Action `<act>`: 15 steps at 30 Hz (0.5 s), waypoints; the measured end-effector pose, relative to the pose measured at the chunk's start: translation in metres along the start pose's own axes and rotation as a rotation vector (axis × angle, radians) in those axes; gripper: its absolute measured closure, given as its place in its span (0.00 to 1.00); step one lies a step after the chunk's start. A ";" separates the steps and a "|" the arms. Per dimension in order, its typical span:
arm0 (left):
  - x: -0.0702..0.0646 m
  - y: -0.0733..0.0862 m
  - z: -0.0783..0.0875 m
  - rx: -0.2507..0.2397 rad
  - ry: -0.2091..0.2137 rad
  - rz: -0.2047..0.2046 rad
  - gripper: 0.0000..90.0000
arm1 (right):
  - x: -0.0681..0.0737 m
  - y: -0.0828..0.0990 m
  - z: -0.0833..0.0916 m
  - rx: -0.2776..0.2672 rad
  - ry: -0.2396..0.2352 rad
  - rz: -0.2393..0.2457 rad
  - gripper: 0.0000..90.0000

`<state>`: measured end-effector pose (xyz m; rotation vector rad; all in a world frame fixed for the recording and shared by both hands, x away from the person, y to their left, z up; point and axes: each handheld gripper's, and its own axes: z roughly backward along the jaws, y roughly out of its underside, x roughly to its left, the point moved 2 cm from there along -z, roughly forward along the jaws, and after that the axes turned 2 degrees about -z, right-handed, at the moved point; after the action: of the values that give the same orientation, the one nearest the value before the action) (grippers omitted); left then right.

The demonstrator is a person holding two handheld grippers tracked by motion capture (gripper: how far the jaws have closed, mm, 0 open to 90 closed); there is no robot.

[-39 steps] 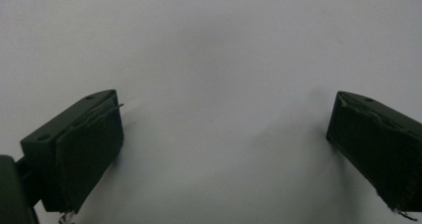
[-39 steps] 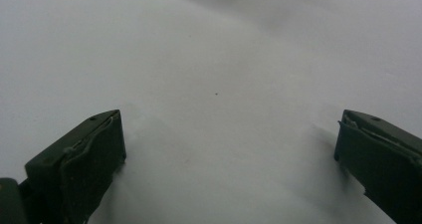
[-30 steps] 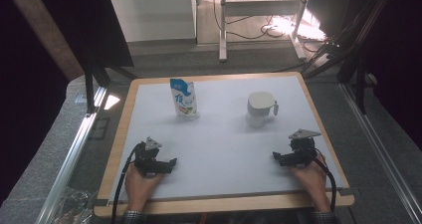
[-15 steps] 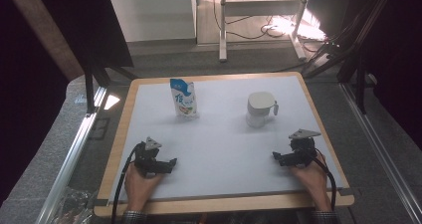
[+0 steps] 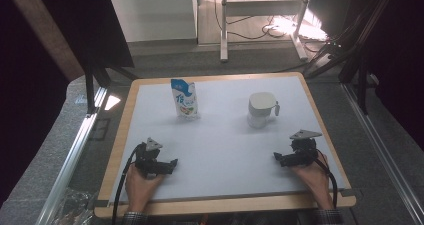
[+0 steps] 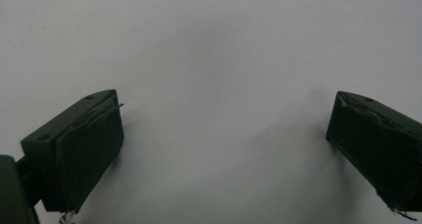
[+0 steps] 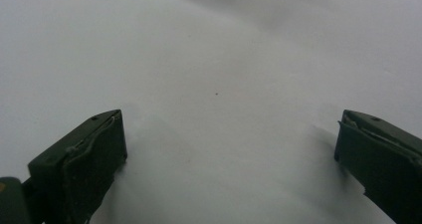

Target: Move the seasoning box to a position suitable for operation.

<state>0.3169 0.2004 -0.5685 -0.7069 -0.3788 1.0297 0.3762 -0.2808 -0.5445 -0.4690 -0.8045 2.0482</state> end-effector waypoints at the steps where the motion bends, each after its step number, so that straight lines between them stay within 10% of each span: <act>1: 0.000 0.000 0.000 0.000 0.000 0.000 0.01 | 0.000 0.000 0.000 0.001 0.001 0.004 0.01; 15: 0.000 0.000 0.000 0.004 0.000 -0.005 0.01 | 0.000 -0.011 0.006 -0.023 -0.032 -0.009 0.08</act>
<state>0.3168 0.2007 -0.5684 -0.7022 -0.3787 1.0257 0.3789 -0.2780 -0.5321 -0.4454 -0.8481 2.0451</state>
